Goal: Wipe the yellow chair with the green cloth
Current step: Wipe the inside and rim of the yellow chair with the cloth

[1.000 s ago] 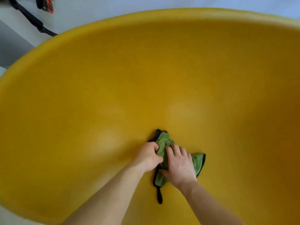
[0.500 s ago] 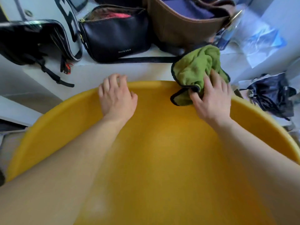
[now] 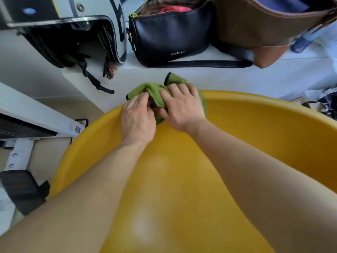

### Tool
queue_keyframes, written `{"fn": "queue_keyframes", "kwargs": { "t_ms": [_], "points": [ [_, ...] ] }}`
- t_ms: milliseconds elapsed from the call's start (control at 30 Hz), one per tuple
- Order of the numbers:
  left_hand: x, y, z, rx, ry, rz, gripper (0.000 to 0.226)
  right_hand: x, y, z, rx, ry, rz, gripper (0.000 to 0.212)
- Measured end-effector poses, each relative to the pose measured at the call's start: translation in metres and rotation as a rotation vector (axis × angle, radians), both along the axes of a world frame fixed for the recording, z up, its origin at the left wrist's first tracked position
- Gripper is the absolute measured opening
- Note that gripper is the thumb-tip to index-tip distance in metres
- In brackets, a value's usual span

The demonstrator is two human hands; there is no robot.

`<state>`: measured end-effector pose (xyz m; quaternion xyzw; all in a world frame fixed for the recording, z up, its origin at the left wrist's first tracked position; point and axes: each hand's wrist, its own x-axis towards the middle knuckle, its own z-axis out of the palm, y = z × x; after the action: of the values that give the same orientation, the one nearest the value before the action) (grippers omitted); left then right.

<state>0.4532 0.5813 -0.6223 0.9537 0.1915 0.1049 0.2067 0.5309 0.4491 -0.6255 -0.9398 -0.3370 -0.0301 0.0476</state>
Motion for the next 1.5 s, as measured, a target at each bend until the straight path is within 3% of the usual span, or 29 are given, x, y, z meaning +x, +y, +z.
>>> {"fn": "queue_keyframes", "kwargs": {
  "t_ms": [200,300,367,500,633,900,1000,1100,1233,1367,1500],
  "points": [
    [-0.002,-0.019,-0.009,0.297,0.144,-0.103,0.066,0.021,-0.138,-0.008,-0.101,-0.091,-0.283,0.065],
    [0.000,-0.025,-0.012,0.358,0.193,-0.081,0.074,0.018,-0.130,-0.005,-0.044,-0.043,-0.478,0.060],
    [0.000,-0.028,-0.014,0.363,0.214,-0.078,0.075,0.010,-0.087,-0.003,0.013,-0.011,-0.498,0.060],
    [-0.002,-0.026,-0.014,0.358,0.213,-0.075,0.076,-0.005,-0.018,-0.006,0.016,-0.015,-0.160,0.068],
    [0.003,-0.045,-0.007,0.334,0.220,-0.042,0.078,0.010,-0.068,-0.008,-0.040,-0.136,-0.080,0.067],
    [0.058,-0.210,0.003,0.284,0.112,-0.402,0.072,0.013,-0.267,-0.015,-0.108,-0.175,-0.435,0.072],
    [0.069,-0.235,0.004,0.258,0.099,-0.437,0.067,0.020,-0.255,-0.010,-0.076,-0.143,-0.514,0.066],
    [0.069,-0.237,-0.003,0.157,0.053,-0.340,0.064,0.032,-0.220,-0.005,-0.047,-0.109,-0.466,0.056],
    [0.066,-0.253,0.000,0.203,0.084,-0.358,0.067,0.024,-0.274,-0.003,-0.081,-0.101,-0.335,0.067],
    [0.060,-0.308,0.008,0.221,0.142,-0.609,0.066,-0.021,-0.370,0.000,-0.129,-0.092,-0.616,0.073],
    [0.064,-0.323,0.008,0.176,0.138,-0.601,0.064,-0.023,-0.373,0.006,-0.111,-0.072,-0.732,0.061]
  ]
}}
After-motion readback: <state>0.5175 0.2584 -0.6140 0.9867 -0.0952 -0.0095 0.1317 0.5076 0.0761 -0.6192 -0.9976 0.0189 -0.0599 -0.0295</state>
